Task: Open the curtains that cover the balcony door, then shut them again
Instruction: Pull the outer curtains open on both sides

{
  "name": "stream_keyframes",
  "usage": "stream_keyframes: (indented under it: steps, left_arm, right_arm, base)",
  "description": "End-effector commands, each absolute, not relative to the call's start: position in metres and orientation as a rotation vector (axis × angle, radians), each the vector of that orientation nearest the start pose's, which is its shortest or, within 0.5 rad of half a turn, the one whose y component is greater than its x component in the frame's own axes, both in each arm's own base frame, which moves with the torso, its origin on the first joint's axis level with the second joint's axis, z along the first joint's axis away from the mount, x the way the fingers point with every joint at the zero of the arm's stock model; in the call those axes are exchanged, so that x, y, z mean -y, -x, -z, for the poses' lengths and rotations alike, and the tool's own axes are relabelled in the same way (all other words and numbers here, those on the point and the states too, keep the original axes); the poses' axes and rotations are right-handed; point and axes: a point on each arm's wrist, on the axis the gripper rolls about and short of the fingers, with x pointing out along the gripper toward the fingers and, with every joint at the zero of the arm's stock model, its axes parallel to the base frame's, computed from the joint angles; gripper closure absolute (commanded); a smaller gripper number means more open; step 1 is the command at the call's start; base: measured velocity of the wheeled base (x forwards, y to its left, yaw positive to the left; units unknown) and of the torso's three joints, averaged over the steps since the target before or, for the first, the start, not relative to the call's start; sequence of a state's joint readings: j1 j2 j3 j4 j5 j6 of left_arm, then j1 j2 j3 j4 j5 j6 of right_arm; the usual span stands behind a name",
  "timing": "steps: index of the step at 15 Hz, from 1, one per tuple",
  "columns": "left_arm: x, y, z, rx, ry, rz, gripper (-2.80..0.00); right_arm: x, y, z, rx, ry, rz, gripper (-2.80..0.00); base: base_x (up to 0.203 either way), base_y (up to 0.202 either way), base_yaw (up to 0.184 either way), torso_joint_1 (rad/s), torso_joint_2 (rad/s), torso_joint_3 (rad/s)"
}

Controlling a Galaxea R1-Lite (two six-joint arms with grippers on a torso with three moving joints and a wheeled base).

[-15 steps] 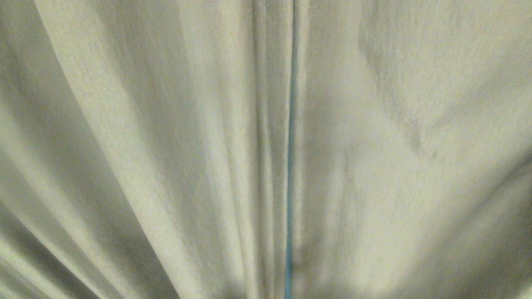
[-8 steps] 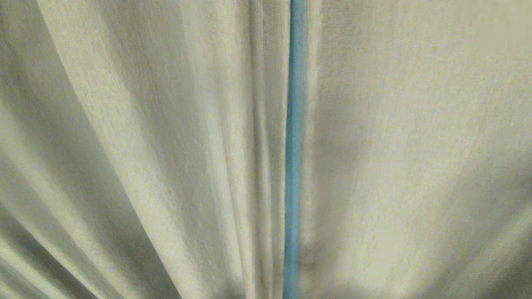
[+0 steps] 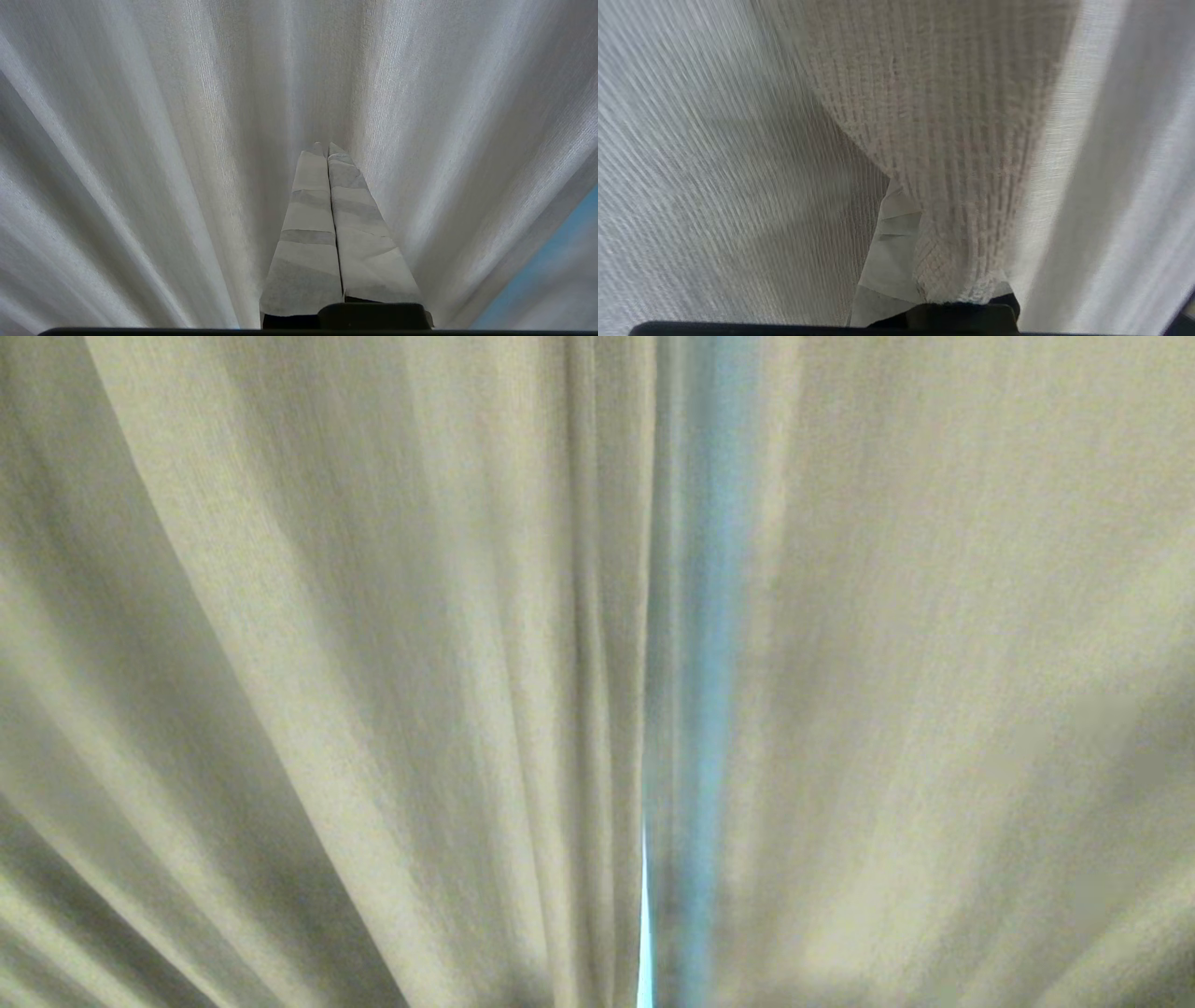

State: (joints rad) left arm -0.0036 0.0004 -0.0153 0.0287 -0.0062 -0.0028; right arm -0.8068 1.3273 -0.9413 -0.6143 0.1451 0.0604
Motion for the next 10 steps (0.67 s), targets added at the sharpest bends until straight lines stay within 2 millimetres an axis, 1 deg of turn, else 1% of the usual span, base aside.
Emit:
stream_keyframes:
  steps: [1,7,10]
  left_arm:
    - [0.0,0.024,-0.077,-0.014,0.003,0.009,0.0]
    - [0.0,0.024,-0.077,-0.014,0.003,0.009,0.0]
    - [0.0,0.024,-0.077,-0.014,0.003,0.009,0.0]
  right_arm:
    - [0.175,-0.157,-0.31,0.191,0.036,0.688,0.0]
    - [0.205,-0.153,-0.306,0.191,0.045,0.714,0.0]
    - [0.212,-0.149,-0.305,0.184,0.045,0.737,0.0]
  base:
    - [0.0,0.0,0.0,0.0,0.0,0.0]
    - [0.0,0.0,0.0,0.0,0.0,0.0]
    - [0.0,0.0,0.0,0.0,0.0,0.0]
